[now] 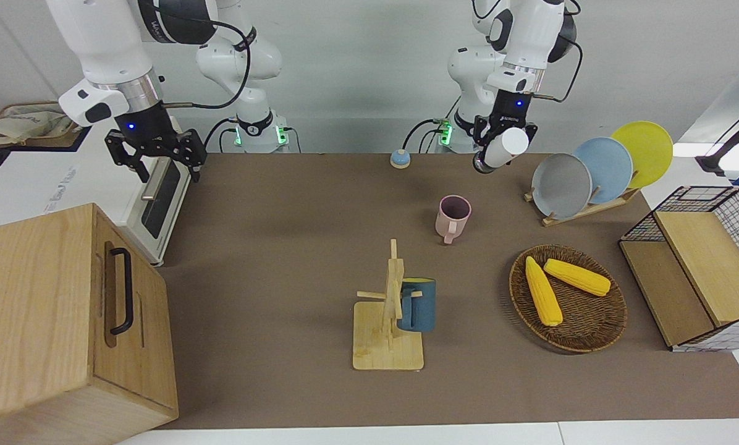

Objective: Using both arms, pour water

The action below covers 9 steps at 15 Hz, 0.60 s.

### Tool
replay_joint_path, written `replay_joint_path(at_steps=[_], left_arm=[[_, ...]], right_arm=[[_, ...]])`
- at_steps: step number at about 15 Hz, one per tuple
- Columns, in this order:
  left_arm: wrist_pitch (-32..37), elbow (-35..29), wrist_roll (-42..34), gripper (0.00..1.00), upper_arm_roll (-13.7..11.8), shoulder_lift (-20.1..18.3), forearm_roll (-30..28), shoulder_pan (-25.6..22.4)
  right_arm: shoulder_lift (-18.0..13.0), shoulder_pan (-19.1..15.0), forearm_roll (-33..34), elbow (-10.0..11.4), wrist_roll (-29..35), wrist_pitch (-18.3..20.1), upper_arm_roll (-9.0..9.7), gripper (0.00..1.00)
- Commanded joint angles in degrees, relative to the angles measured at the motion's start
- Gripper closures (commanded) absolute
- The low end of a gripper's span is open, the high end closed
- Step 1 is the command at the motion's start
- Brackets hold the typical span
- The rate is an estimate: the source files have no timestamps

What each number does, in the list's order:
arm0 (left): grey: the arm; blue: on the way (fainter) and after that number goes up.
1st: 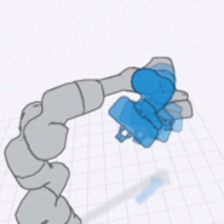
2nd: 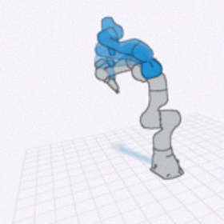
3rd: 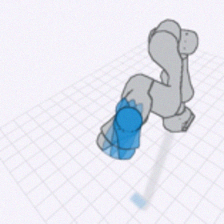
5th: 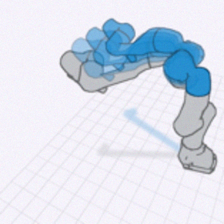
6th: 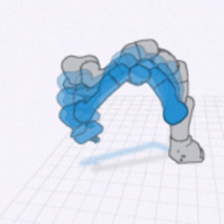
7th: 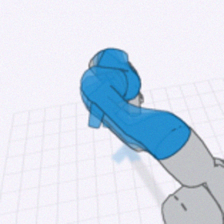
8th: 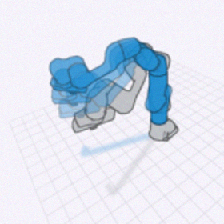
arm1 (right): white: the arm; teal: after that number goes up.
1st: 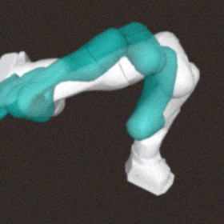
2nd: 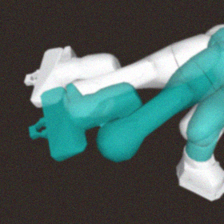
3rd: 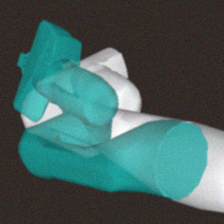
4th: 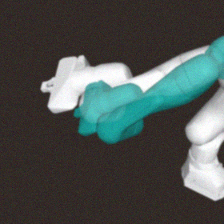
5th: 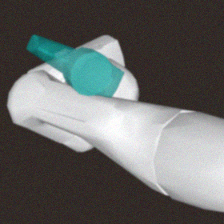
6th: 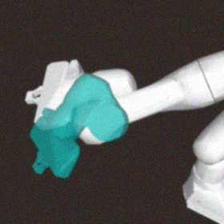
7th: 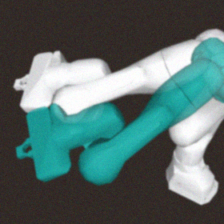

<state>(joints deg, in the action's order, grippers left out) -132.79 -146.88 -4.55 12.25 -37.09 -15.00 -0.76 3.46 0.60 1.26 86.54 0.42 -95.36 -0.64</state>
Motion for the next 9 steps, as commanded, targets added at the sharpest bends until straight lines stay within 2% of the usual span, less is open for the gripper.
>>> replay_joint_path(at_steps=[1, 5, 6, 8, 9], left_arm=[[0.25, -1.13, -0.63, 1.0, -0.83, -1.32, -2.22, 1.99], [0.08, -2.53, -0.28, 1.0, -0.56, -1.32, -2.31, 4.09], [0.07, -2.97, -0.28, 1.0, -0.56, -1.41, -2.31, 4.27], [-0.45, -4.55, -0.28, 1.0, -0.39, -1.49, -2.31, 5.58], [-0.71, -5.08, -0.28, 1.0, -0.39, -1.49, -2.31, 5.77]], right_arm=[[-1.18, 0.28, -0.73, 1.0, -0.5, 0.26, 0.2, 0.017], [-1.27, 0.28, -0.99, 0.74, -0.59, 0.7, 0.38, 0.017], [-1.27, 0.28, -1.25, 0.65, -0.68, 1.74, 0.38, 0.017], [-1.53, 0.28, -1.34, 0.3, -0.68, 6.74, 1.25, 0.017], [-1.53, 0.28, -1.34, 0.21, -0.68, 7.2, 1.78, 0.017]])
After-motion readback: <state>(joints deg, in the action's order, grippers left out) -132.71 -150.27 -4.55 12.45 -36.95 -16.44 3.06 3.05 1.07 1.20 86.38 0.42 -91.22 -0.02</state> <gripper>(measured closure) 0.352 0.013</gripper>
